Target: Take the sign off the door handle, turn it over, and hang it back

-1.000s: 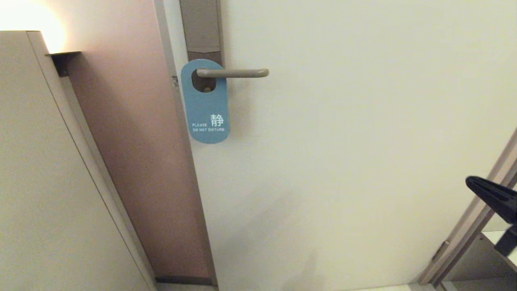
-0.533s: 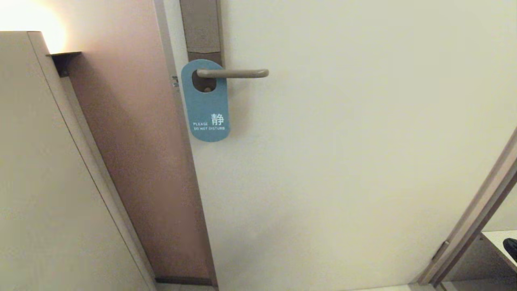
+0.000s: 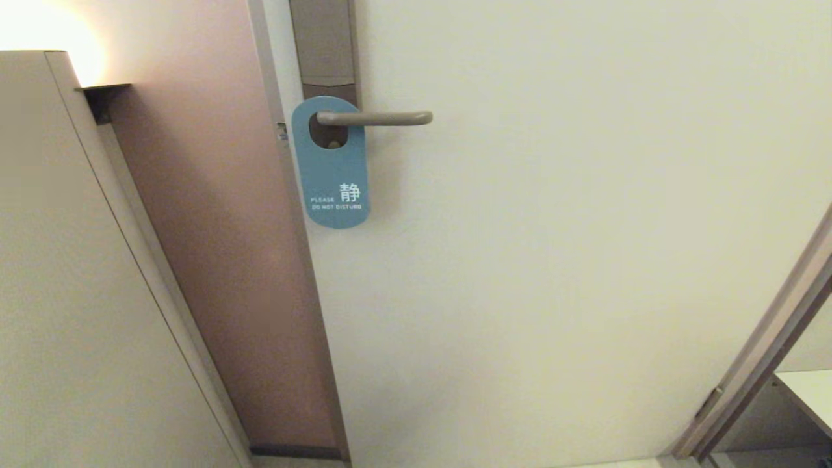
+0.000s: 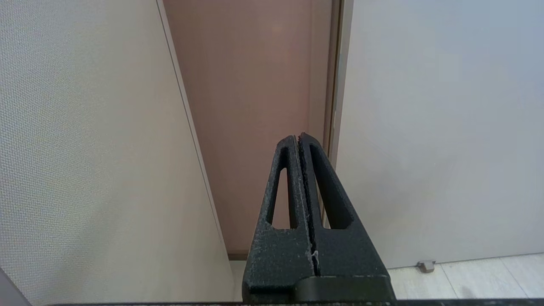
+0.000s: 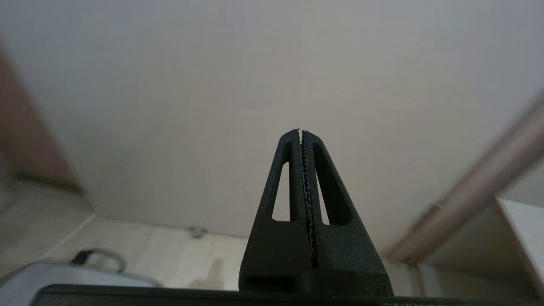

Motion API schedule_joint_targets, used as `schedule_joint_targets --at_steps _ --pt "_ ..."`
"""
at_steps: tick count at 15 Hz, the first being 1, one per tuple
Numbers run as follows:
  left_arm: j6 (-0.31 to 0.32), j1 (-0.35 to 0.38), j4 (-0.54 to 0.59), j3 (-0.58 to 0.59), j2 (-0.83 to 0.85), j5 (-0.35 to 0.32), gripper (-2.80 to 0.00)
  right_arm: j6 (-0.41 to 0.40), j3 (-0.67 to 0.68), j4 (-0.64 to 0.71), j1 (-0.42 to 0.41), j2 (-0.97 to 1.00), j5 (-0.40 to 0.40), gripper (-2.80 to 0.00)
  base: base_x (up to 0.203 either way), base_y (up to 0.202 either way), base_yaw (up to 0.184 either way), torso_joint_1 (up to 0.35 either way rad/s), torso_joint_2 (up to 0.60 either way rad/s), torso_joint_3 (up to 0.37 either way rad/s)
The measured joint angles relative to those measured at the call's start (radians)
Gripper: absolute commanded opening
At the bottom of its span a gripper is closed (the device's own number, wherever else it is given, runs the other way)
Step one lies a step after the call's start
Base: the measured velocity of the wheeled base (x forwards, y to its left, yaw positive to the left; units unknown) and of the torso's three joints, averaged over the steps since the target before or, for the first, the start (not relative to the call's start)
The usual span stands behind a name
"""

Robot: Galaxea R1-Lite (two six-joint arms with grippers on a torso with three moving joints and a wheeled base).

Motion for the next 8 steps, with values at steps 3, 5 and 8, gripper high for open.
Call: schedule_joint_targets --at_steps 3,5,8 --pt "-0.001 0.0 0.0 0.0 0.0 0.0 -2.8 0.016 0.0 0.062 0.022 -0.026 -0.125 -2.8 0.0 0.0 0.0 0.0 0.0 0.0" --pt "0.0 0.0 0.0 0.0 0.0 0.0 -2.8 0.043 0.0 0.107 0.057 -0.059 -0.148 -2.8 0.0 0.0 0.0 0.0 0.0 0.0" --pt "-0.001 0.0 0.0 0.0 0.0 0.0 -2.8 0.071 0.0 0.175 0.078 -0.13 -0.147 -2.8 0.0 0.0 0.0 0.0 0.0 0.0"
